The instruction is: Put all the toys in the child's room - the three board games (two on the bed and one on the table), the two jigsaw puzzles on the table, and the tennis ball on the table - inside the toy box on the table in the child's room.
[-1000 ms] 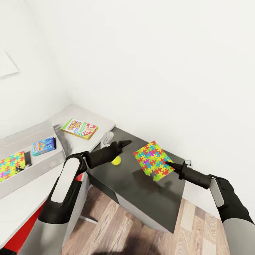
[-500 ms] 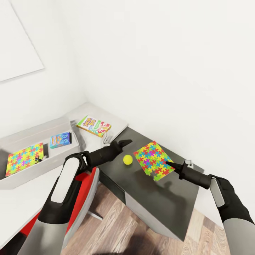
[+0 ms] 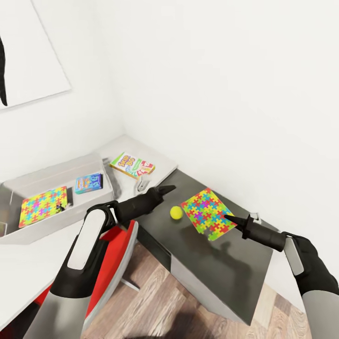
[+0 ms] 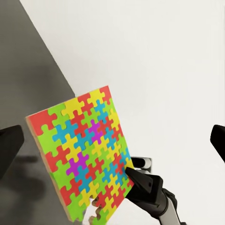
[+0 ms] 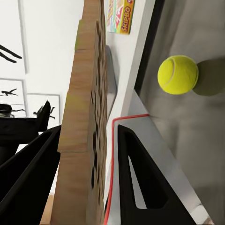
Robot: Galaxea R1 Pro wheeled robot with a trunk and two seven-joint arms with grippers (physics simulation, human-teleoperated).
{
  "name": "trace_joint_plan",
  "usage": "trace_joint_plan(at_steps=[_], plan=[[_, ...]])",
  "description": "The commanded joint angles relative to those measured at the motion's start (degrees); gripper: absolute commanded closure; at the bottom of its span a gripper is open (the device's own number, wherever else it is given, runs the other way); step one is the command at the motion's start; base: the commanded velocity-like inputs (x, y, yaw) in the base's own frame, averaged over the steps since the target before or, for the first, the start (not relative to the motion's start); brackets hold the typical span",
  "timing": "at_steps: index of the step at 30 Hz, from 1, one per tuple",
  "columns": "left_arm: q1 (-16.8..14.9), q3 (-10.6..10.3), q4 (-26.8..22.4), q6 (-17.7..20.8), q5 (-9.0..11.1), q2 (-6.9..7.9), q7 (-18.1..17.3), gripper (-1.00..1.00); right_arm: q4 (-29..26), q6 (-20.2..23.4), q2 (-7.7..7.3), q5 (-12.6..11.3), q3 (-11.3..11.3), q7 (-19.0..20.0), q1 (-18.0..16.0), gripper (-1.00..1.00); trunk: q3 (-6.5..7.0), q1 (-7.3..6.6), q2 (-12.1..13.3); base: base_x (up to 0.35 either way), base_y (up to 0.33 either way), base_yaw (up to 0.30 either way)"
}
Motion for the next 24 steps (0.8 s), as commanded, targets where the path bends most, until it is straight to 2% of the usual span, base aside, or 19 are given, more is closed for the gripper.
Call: trace_joint_plan(at_steps=[1,24], plan=[[0.0,0.0,0.0,0.1,0.6,-0.03,0.4,-1.00,0.0,0.3,-0.09,0.1,-0.1,0.2,0.0,1.00,-0.09,0.03,-0.1,0.000,0.000,0.208],[0.0,-0.1,0.0,0.1,0.6,-0.07,-0.2,-1.00,0.0,0.6,-0.40,0.1,-0.1,0.2,0.0,1.00,-0.08,0.03,-0.1,0.000,0.000,0.239]])
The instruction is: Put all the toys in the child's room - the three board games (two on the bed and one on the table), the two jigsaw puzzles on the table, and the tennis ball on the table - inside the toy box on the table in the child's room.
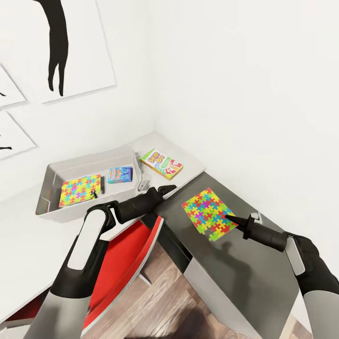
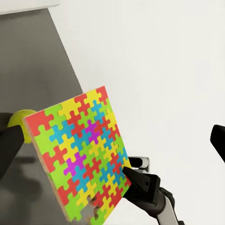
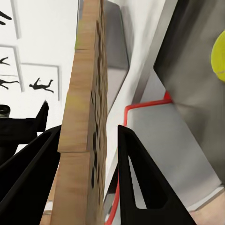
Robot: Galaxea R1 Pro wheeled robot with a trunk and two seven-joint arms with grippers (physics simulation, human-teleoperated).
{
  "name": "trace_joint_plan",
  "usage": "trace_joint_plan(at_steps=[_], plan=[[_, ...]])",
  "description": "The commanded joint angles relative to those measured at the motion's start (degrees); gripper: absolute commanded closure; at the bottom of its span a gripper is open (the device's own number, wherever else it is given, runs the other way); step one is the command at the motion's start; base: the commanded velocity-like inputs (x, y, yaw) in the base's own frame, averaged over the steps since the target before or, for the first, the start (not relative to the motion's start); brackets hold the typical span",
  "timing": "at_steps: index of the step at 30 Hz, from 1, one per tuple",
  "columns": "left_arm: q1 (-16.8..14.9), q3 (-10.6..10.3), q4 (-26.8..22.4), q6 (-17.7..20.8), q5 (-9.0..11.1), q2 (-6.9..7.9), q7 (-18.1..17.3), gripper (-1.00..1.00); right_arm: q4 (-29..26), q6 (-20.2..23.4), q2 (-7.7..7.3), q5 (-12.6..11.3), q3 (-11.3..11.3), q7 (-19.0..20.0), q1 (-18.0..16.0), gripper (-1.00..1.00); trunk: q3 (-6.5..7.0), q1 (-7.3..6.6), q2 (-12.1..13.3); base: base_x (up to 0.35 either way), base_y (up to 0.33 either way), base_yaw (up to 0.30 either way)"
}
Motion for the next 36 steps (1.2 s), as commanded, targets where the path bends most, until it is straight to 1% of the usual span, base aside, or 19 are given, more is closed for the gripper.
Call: trace_joint_plan(at_steps=[1,10,28,36], plan=[[-0.1,0.0,0.0,0.1,0.6,-0.04,0.6,-1.00,0.0,0.2,-0.01,0.1,-0.1,0.3,0.0,1.00,-0.09,0.03,-0.1,0.000,0.000,0.112],[-0.1,0.0,0.0,0.1,0.6,-0.06,0.6,-1.00,0.0,0.2,-0.05,0.1,-0.1,0.3,0.0,1.00,-0.09,0.03,-0.1,0.000,0.000,0.051],[-0.1,0.0,0.0,0.1,0.6,-0.07,0.6,-1.00,-0.1,0.2,-0.12,0.1,-0.1,0.4,0.0,1.00,-0.09,0.03,-0.1,0.000,0.000,0.006],[-0.1,0.0,0.0,0.1,0.6,-0.07,0.7,-1.00,-0.1,0.2,-0.49,0.2,-0.1,2.5,0.0,1.00,-0.09,0.03,-0.1,0.000,0.000,0.000]])
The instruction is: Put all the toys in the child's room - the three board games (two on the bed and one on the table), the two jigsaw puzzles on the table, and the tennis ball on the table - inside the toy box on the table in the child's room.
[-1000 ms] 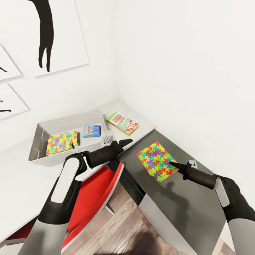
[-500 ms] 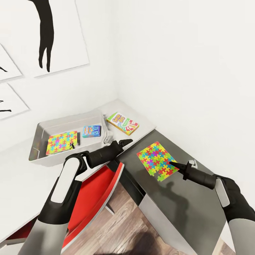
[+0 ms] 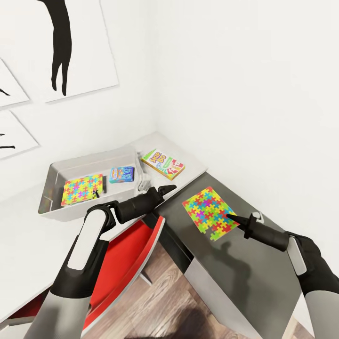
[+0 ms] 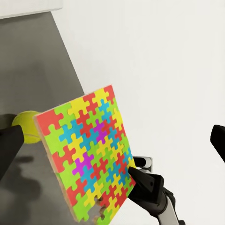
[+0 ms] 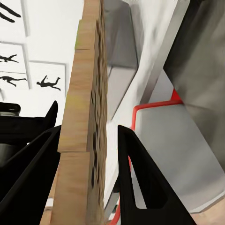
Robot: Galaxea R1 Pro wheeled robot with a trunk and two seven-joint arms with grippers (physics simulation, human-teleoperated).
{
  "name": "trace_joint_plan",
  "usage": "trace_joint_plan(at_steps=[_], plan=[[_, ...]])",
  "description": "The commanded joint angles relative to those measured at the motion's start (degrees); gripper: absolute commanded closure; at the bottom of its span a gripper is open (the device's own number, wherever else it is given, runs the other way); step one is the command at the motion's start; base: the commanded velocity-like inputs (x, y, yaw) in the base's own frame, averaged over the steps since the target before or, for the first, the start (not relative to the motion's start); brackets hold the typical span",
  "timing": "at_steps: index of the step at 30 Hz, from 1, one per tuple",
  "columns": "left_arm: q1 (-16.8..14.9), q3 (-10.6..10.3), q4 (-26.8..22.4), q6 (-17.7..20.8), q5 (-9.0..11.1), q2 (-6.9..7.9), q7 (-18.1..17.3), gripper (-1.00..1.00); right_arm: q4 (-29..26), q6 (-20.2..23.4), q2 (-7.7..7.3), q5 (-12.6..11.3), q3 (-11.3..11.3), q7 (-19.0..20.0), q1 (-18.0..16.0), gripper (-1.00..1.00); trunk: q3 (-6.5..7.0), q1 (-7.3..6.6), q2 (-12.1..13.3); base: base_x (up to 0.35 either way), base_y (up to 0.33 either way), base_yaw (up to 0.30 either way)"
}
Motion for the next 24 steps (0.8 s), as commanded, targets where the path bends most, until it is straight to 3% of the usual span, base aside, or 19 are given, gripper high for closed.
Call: trace_joint_plan(at_steps=[1,8,12,17,23,24], plan=[[0.0,0.0,0.0,0.1,0.6,-0.02,0.6,-1.00,0.0,0.2,-0.16,0.1,-0.1,0.4,0.0,1.00,-0.09,0.03,-0.1,0.000,0.000,0.018],[-0.1,-0.5,0.0,0.1,0.6,-0.05,0.5,-1.00,0.0,0.2,-1.57,0.1,-0.3,1.0,-0.3,1.00,0.01,0.03,-0.1,0.000,0.000,0.115],[-0.3,-2.9,0.0,0.1,0.6,-0.05,0.1,-1.00,0.0,0.2,-3.10,0.0,-0.6,1.1,-0.8,1.00,0.11,0.03,-0.1,0.000,0.000,0.217],[-0.6,-4.3,0.0,0.1,0.6,-0.06,-1.7,-1.00,0.0,0.2,-3.75,0.0,-0.7,1.2,-1.9,1.00,0.25,0.03,-0.1,0.000,0.000,0.245],[-0.7,-5.1,0.0,0.2,0.6,0.32,-7.4,-1.00,0.0,0.2,-4.21,0.0,-0.8,1.1,-4.9,1.00,0.43,0.03,-0.1,0.000,0.000,0.263],[-0.7,-5.1,0.0,0.2,0.6,0.48,-10.2,-1.00,0.1,0.2,-4.20,0.0,-0.8,1.0,-6.2,1.00,0.46,0.03,-0.1,0.000,0.000,0.271]])
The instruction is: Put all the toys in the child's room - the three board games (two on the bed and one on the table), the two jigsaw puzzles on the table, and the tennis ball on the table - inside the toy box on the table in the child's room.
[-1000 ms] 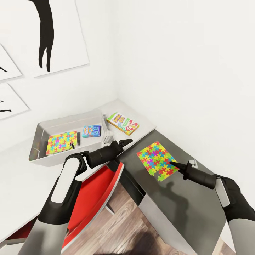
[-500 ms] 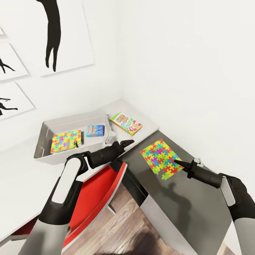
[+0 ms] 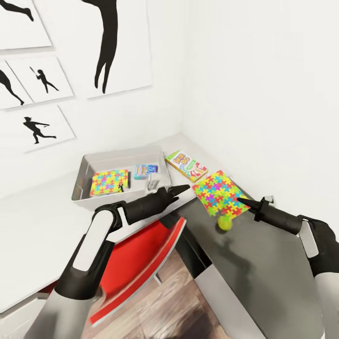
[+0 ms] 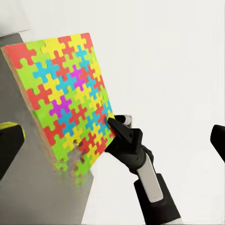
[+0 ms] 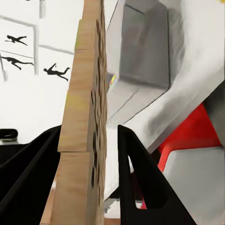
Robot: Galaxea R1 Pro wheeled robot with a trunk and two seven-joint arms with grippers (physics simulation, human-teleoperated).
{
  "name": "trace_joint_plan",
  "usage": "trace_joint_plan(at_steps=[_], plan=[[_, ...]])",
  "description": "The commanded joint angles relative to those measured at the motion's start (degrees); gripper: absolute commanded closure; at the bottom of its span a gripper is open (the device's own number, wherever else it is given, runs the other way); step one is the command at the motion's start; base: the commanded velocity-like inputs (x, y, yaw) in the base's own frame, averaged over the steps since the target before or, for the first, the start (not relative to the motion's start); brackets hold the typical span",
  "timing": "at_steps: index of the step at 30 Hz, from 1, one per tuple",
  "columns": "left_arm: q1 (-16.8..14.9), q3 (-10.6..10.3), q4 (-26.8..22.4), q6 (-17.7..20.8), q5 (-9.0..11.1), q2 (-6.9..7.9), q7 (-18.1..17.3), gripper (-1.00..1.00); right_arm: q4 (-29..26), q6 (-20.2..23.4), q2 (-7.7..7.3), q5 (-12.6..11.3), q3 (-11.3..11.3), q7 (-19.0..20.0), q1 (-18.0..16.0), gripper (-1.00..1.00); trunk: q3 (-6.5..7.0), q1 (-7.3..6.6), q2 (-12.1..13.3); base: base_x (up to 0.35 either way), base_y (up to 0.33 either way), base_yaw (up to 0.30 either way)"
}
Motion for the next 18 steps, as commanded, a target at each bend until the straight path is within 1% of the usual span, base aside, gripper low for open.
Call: trace_joint_plan(at_steps=[1,4,9,11,14,16,17,18], plan=[[-0.1,0.0,0.0,0.2,0.5,0.04,-0.8,-1.00,0.0,0.2,-0.02,0.3,0.0,0.1,-0.7,1.00,-0.07,0.03,-0.1,0.000,0.000,0.272],[0.0,0.0,0.0,0.3,0.6,0.21,-3.9,-1.00,0.1,0.2,-0.06,0.4,0.0,0.0,-2.3,1.00,0.01,0.03,-0.1,0.000,0.000,0.275],[0.2,0.6,0.0,0.6,1.1,0.43,-7.3,-1.00,0.6,0.2,-0.22,0.5,-0.1,-0.3,-6.0,1.00,0.14,0.03,-0.1,0.000,0.000,0.278],[0.4,1.3,0.0,0.7,1.2,0.50,-8.7,-1.00,0.8,0.2,-0.34,0.5,-0.1,-0.3,-7.2,1.00,0.18,0.03,-0.1,0.000,0.000,0.280],[0.8,2.8,0.0,0.8,1.3,0.57,-10.6,-1.00,1.0,0.2,-1.11,0.6,-0.1,-0.8,-8.6,1.00,0.23,0.03,-0.1,0.000,0.000,0.282],[1.1,3.8,0.0,0.8,1.1,0.67,-11.1,-1.00,1.8,0.2,-1.75,0.6,-0.1,-1.6,-10.1,1.00,0.25,0.03,-0.1,0.000,0.000,0.283],[1.1,3.8,0.0,0.8,1.1,0.67,-11.1,-1.00,1.8,0.2,-1.75,0.6,-0.1,-1.6,-10.1,1.00,0.26,0.03,-0.1,0.000,0.000,0.283],[1.3,4.4,0.0,0.8,1.0,0.82,-11.2,-1.00,2.3,0.2,-2.00,0.6,-0.1,-2.2,-11.0,1.00,0.26,0.03,-0.1,0.000,0.000,0.284]])
